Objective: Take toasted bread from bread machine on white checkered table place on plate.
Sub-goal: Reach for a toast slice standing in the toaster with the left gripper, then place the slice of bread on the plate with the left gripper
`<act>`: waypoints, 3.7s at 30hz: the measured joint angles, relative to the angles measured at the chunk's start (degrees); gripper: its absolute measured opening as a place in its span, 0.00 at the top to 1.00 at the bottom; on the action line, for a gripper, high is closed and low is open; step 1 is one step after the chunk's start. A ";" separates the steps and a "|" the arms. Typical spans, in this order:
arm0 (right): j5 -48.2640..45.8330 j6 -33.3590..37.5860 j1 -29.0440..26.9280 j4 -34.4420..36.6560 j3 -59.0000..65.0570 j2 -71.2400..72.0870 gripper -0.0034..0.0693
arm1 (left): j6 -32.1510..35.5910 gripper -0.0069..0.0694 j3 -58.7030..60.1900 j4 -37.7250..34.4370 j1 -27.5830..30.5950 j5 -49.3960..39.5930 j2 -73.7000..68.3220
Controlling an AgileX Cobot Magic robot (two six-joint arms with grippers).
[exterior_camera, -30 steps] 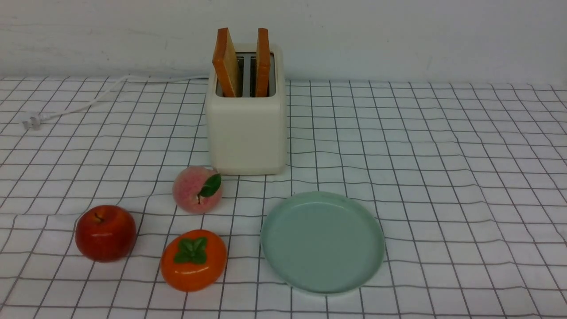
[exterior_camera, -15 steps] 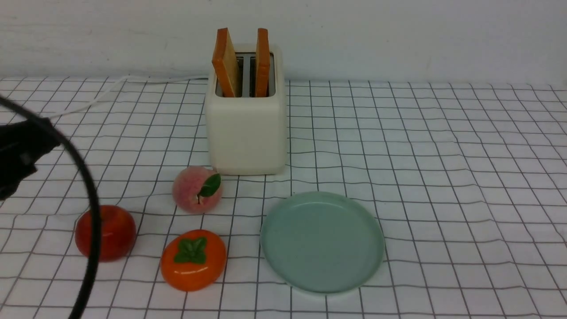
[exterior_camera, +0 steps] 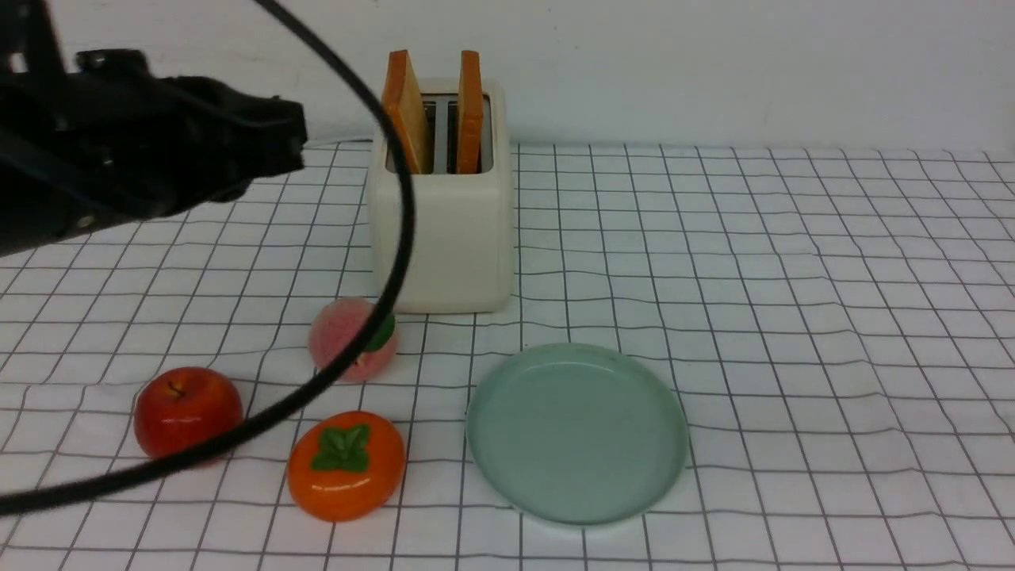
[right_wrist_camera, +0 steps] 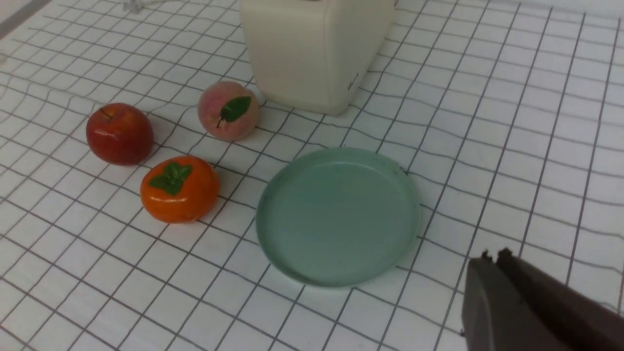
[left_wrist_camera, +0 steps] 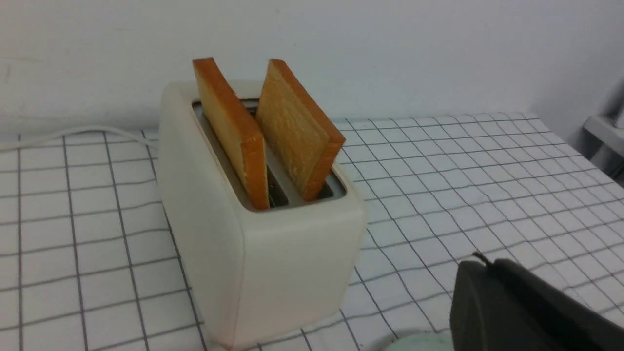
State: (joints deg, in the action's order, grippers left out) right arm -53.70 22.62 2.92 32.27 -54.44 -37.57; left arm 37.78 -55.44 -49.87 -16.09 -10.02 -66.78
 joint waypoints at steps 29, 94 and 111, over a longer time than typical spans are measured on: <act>-3.47 4.37 0.00 4.25 -5.36 -2.32 0.92 | 0.07 0.29 -37.60 0.50 0.19 7.76 -46.77; -17.51 -7.94 0.00 -7.34 1.41 13.58 0.95 | -10.68 0.71 -22.33 -0.38 -13.21 -22.19 -41.16; -16.77 -7.94 0.00 -6.93 1.64 13.58 0.95 | -10.68 0.07 -22.33 13.42 -13.21 -21.75 -32.60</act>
State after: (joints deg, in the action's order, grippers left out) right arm -70.47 14.68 2.92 25.34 -52.80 -24.00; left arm 27.10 -77.77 -36.45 -29.30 -31.77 -99.38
